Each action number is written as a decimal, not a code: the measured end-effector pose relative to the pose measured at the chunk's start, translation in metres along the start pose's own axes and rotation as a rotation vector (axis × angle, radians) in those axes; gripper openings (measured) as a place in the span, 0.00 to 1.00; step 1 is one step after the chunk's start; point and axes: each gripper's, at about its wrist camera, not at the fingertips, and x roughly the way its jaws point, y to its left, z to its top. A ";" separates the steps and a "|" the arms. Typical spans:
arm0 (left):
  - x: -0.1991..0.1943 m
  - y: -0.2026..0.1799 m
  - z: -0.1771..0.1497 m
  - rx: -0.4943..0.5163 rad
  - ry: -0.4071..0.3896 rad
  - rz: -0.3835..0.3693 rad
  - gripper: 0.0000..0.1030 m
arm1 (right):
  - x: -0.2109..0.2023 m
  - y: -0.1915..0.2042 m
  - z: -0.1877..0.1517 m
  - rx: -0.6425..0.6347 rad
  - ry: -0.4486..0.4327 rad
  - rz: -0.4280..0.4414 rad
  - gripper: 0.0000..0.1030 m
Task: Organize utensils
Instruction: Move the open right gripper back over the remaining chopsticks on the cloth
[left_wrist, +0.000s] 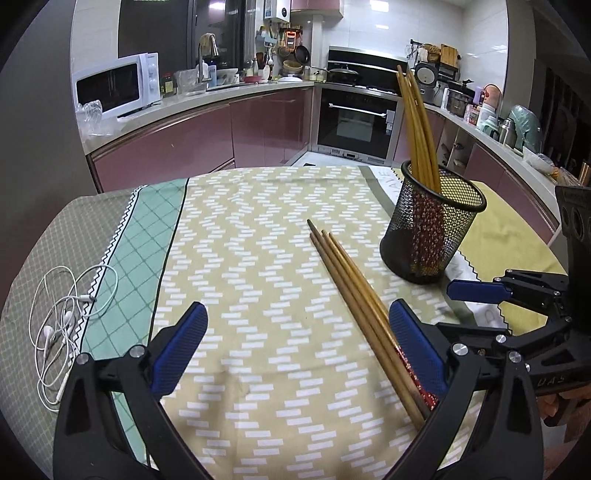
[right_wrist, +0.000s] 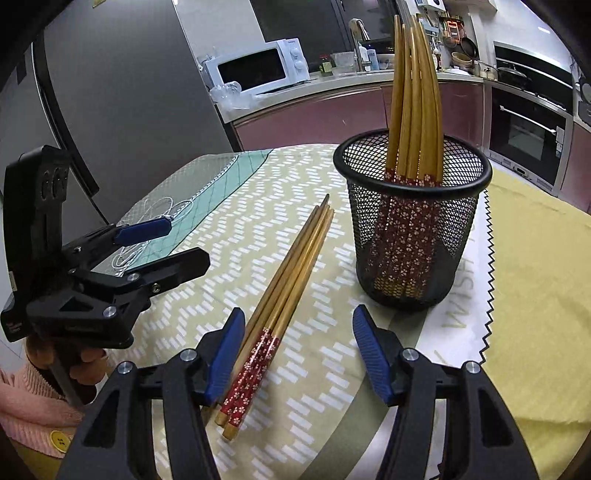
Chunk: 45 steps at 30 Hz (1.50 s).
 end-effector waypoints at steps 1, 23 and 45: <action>0.001 0.000 -0.001 0.000 0.002 0.003 0.93 | 0.002 0.000 0.001 0.003 0.002 -0.001 0.57; 0.021 0.000 -0.013 0.011 0.088 0.001 0.88 | 0.037 0.015 0.008 -0.055 0.070 -0.106 0.46; 0.049 -0.022 -0.013 0.043 0.163 -0.057 0.85 | 0.029 -0.004 0.005 -0.005 0.085 -0.085 0.30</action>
